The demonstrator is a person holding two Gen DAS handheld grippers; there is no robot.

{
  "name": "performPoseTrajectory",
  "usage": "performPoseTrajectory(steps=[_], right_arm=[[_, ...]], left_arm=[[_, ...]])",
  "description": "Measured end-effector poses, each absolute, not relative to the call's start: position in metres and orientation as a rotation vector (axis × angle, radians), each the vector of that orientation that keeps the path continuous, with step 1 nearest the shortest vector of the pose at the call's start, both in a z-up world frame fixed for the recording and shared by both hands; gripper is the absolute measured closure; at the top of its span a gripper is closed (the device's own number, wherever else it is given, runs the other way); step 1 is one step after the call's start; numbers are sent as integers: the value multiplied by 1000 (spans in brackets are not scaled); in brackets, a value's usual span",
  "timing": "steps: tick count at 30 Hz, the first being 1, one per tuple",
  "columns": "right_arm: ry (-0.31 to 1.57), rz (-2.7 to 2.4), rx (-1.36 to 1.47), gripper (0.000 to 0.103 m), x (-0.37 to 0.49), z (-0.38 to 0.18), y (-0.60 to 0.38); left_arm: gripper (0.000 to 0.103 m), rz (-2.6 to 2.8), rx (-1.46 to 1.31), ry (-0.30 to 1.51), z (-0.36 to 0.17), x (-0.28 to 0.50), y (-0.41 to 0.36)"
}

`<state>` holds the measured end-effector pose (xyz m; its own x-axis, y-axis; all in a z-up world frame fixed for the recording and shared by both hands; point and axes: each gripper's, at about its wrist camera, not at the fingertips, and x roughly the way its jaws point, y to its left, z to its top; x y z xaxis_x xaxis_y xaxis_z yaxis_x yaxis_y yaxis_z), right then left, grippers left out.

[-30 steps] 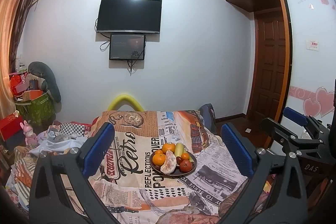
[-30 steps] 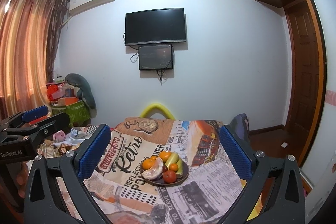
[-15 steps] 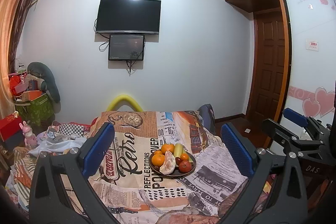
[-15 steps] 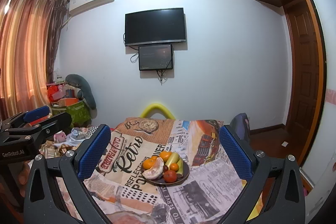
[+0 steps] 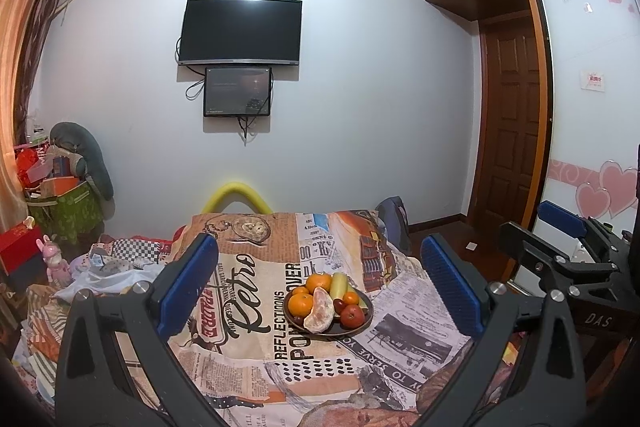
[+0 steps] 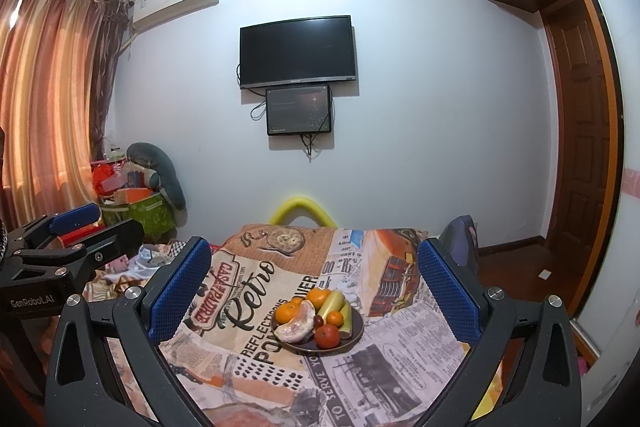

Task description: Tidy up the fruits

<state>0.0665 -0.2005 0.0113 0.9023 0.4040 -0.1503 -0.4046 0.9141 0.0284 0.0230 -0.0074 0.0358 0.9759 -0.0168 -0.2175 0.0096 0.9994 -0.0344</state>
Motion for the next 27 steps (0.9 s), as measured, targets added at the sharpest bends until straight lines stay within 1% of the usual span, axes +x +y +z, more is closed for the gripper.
performPoseTrajectory(steps=[27], right_arm=[[164,411,-11,0,71,10,-200]], left_arm=[[0,-33,-62,232,31,26,-1]])
